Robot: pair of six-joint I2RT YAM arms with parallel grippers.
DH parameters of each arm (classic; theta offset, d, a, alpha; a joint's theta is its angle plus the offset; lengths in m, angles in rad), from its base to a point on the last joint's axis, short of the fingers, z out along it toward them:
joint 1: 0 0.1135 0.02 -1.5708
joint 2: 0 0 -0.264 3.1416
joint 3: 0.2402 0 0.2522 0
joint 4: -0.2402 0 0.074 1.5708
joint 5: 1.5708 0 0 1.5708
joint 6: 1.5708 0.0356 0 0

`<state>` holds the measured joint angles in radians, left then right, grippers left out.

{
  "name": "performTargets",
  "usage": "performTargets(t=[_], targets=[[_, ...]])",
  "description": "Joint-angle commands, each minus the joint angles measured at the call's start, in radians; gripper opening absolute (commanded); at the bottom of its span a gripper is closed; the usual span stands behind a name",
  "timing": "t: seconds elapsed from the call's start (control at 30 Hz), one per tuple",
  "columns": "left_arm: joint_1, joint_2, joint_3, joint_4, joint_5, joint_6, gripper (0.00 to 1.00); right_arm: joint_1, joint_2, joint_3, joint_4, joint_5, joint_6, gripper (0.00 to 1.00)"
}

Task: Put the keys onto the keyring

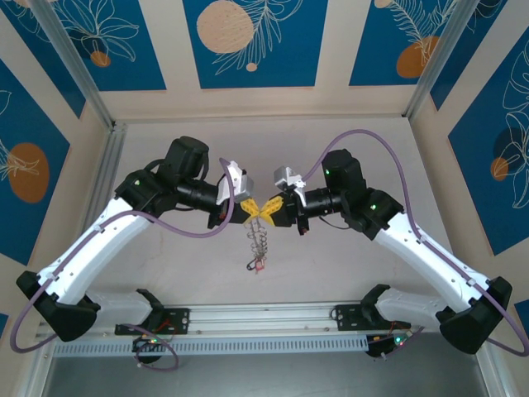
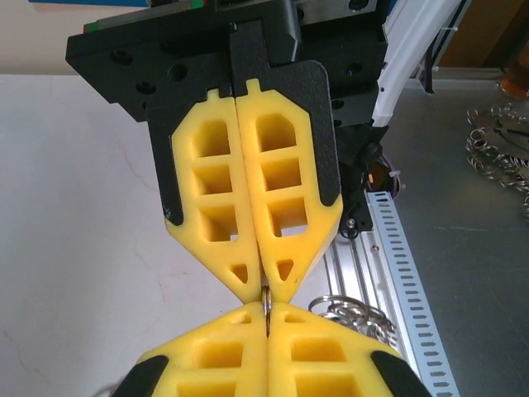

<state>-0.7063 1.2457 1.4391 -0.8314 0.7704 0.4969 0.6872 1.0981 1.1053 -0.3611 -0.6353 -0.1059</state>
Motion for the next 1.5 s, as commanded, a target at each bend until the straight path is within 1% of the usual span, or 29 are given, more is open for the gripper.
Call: performTargets(t=[0.0,0.1,0.13,0.17,0.23,0.27,0.33,0.4,0.47,0.57,0.73,0.8,0.87,0.93,1.2,1.23,1.3,1.33,1.47], targets=[[-0.02,-0.011,0.027,0.044,0.039,0.002,0.0,0.011,-0.005,0.017,0.014,0.013,-0.018,0.0],[-0.018,-0.024,0.013,0.063,0.019,-0.021,0.0,-0.003,-0.036,-0.003,0.034,0.014,-0.017,0.0],[-0.015,-0.033,0.003,0.069,0.015,-0.03,0.03,-0.011,-0.048,-0.012,0.051,0.008,-0.008,0.0],[-0.014,-0.04,-0.008,0.078,0.012,-0.038,0.13,-0.021,-0.059,-0.021,0.071,-0.005,0.005,0.0],[-0.013,-0.055,-0.031,0.098,0.018,-0.058,0.27,-0.04,-0.078,-0.039,0.114,-0.027,0.035,0.0],[-0.013,-0.062,-0.047,0.116,0.019,-0.072,0.32,-0.046,-0.085,-0.049,0.142,-0.037,0.054,0.0],[-0.011,-0.08,-0.079,0.161,0.021,-0.109,0.38,-0.056,-0.097,-0.068,0.187,-0.047,0.082,0.0],[-0.009,-0.102,-0.117,0.219,0.027,-0.148,0.39,-0.062,-0.106,-0.084,0.225,-0.05,0.105,0.0],[-0.008,-0.127,-0.159,0.305,0.04,-0.201,0.38,-0.064,-0.115,-0.105,0.271,-0.049,0.132,0.0],[-0.008,-0.135,-0.196,0.391,0.052,-0.251,0.32,-0.068,-0.127,-0.143,0.363,-0.055,0.19,0.0],[-0.009,-0.134,-0.22,0.48,0.065,-0.294,0.3,-0.069,-0.14,-0.195,0.483,-0.063,0.267,0.0],[-0.008,-0.131,-0.219,0.49,0.067,-0.299,0.3,-0.069,-0.146,-0.205,0.504,-0.064,0.277,0.0],[-0.008,-0.127,-0.221,0.493,0.073,-0.3,0.24,-0.071,-0.149,-0.206,0.502,-0.06,0.278,0.0],[-0.008,-0.126,-0.224,0.493,0.073,-0.299,0.21,-0.07,-0.154,-0.211,0.513,-0.054,0.283,0.0],[-0.008,-0.132,-0.253,0.513,0.072,-0.311,0.21,-0.074,-0.148,-0.233,0.604,-0.055,0.332,0.0],[-0.008,-0.134,-0.254,0.516,0.072,-0.312,0.18,-0.074,-0.145,-0.231,0.604,-0.057,0.332,0.0],[-0.008,-0.131,-0.256,0.52,0.074,-0.312,0.07,-0.074,-0.141,-0.23,0.607,-0.061,0.334,0.0],[-0.007,-0.129,-0.256,0.52,0.076,-0.309,0.0,-0.073,-0.143,-0.232,0.612,-0.058,0.335,0.0],[-0.003,-0.132,-0.261,0.528,0.09,-0.306,0.0,-0.074,-0.145,-0.239,0.623,-0.055,0.342,0.0]])
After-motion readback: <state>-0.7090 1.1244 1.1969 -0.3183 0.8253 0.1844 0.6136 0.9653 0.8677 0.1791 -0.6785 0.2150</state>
